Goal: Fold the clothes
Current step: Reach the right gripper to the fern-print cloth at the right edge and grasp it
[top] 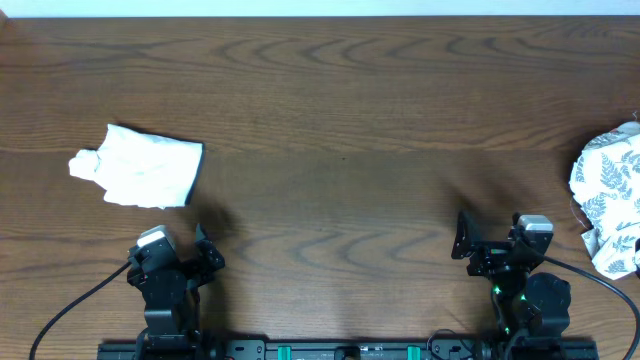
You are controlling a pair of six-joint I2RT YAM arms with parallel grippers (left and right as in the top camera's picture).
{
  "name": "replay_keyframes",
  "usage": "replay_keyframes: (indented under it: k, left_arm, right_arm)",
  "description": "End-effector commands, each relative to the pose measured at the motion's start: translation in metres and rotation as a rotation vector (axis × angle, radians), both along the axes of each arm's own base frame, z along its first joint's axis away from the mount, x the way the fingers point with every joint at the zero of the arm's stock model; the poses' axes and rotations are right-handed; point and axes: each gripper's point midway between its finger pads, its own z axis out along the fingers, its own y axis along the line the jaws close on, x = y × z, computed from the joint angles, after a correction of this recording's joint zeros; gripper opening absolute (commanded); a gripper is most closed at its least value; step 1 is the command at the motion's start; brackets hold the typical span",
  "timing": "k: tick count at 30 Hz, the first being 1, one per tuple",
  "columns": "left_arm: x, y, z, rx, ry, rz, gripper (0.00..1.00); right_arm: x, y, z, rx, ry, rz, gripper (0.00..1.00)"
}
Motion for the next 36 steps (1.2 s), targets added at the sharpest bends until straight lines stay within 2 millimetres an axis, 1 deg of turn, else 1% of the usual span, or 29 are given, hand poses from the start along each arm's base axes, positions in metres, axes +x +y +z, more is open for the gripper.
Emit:
replay_keyframes:
  k: [1, 4, 8, 10, 13, 15, 19, 21, 25, 27, 29, 30, 31, 35, 36]
  left_arm:
    - [0.0, 0.001, -0.008, -0.007, 0.015, 0.009, 0.98]
    - [0.0, 0.001, -0.008, -0.007, 0.015, 0.009, 0.98]
    - [0.0, 0.001, -0.008, -0.007, 0.015, 0.009, 0.98]
    - [0.0, 0.001, -0.008, -0.007, 0.015, 0.009, 0.98]
    - [0.0, 0.001, -0.008, -0.007, 0.015, 0.009, 0.98]
    - [0.0, 0.001, -0.008, -0.007, 0.015, 0.009, 0.98]
    - [0.0, 0.001, -0.008, -0.007, 0.015, 0.009, 0.98]
    - [0.0, 0.001, -0.008, -0.007, 0.015, 0.009, 0.98]
    - [0.0, 0.001, -0.008, -0.007, 0.015, 0.009, 0.98]
    - [0.0, 0.001, -0.008, -0.008, 0.015, 0.009, 0.98]
    - [0.0, 0.001, -0.008, -0.007, 0.015, 0.009, 0.98]
    - [0.0, 0.001, -0.008, -0.007, 0.015, 0.009, 0.98]
    - [0.0, 0.001, -0.008, -0.007, 0.015, 0.009, 0.98]
    - [0.0, 0.001, -0.008, -0.007, 0.015, 0.009, 0.98]
    - [0.0, 0.001, -0.008, -0.007, 0.015, 0.009, 0.98]
  right_arm:
    - [-0.001, 0.01, 0.001, 0.087, 0.003, 0.033, 0.99]
    - [0.0, 0.015, 0.007, 0.116, -0.019, 0.06, 0.99]
    - [0.004, 0.02, 0.028, 0.119, -0.099, 0.09, 0.99]
    - [0.005, 0.021, 0.038, 0.121, -0.112, 0.1, 0.99]
    - [0.007, 0.021, 0.047, 0.121, -0.044, 0.096, 0.99]
    - [0.012, 0.021, 0.054, 0.112, 0.027, 0.09, 0.99]
    - [0.031, 0.019, 0.07, 0.047, 0.181, 0.085, 0.99]
    - [0.043, 0.014, 0.079, 0.006, 0.269, 0.064, 0.99]
    - [0.071, -0.004, 0.097, -0.15, 0.432, 0.014, 0.99]
    - [0.085, -0.002, 0.104, -0.149, 0.486, 0.024, 0.99]
    - [0.096, 0.006, 0.104, -0.138, 0.533, 0.069, 0.99]
    - [0.099, 0.004, 0.098, -0.158, 0.571, 0.075, 0.99]
    - [0.103, -0.001, 0.089, -0.174, 0.607, 0.051, 0.99]
    - [0.105, -0.037, 0.062, -0.145, 0.723, -0.169, 0.99]
    - [0.104, -0.04, 0.058, -0.143, 0.741, -0.179, 0.99]
